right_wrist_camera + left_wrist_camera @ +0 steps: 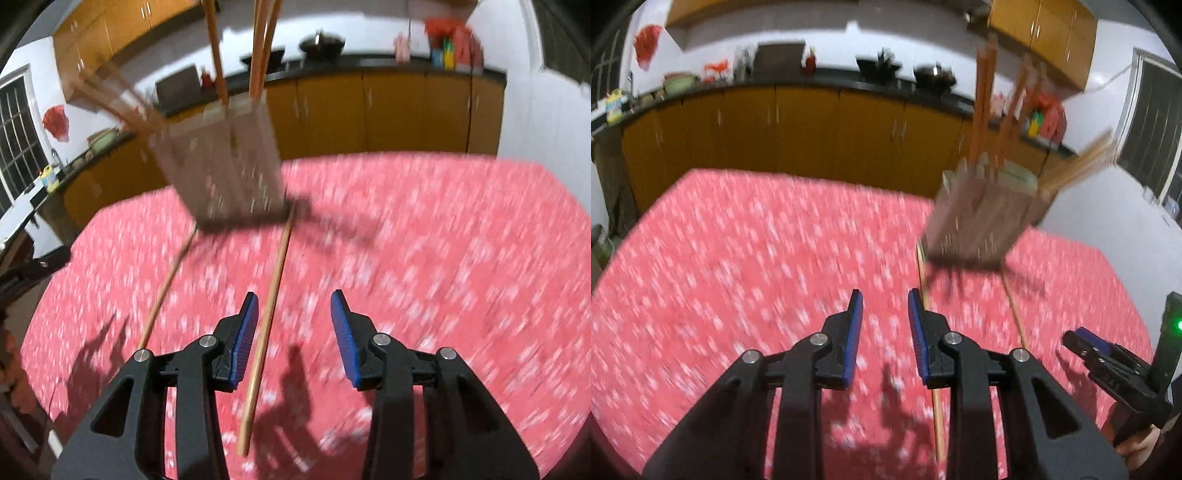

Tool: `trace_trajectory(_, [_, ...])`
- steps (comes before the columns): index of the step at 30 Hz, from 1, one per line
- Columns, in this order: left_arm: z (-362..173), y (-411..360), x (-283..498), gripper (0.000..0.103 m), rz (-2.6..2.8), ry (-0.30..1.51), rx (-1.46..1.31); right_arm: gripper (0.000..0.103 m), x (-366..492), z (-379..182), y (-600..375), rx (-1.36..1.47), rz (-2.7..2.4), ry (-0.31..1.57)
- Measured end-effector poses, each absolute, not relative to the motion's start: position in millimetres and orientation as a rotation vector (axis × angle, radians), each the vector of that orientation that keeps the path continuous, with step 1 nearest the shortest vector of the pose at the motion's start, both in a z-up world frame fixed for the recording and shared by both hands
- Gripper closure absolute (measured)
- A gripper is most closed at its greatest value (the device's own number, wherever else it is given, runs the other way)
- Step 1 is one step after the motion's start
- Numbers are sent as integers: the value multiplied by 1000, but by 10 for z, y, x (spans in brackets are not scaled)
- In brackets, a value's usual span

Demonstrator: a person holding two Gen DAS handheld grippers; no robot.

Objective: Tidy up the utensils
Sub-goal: 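Lower both open tools and close each on one of the last chopsticks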

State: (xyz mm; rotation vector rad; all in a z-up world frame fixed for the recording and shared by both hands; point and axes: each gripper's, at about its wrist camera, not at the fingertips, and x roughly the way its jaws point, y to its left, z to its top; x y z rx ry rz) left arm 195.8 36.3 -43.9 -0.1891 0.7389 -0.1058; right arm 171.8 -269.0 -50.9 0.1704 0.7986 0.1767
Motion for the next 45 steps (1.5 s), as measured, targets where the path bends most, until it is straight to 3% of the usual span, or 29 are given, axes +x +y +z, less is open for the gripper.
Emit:
trace_trajectory(6, [-762, 133, 1899, 73, -141, 814, -142, 70, 1628, -738, -2425, 123, 226, 865])
trace_trajectory(10, [-841, 35, 1887, 70, -154, 830, -109, 94, 1623, -840, -2336, 51, 190, 878])
trace_trajectory(24, [-1097, -254, 1971, 70, -178, 910, -39, 96, 1777, -833, -2862, 166, 32, 890])
trace_trajectory(27, [-1131, -313, 1978, 77, -156, 908, -1, 96, 1771, -832, -2861, 163, 38, 887])
trace_trajectory(29, [-1138, -333, 1990, 89, -136, 900, 24, 96, 1773, -824, -2836, 159, 46, 886])
trace_trajectory(31, [-1144, -299, 2027, 95, -127, 902, 25, 96, 1780, -817, -2813, 149, 54, 888])
trace_trajectory(45, [-1119, 390, 2296, 95, -33, 902, -106, 95, 2109, -882, -2789, 71, 43, 878])
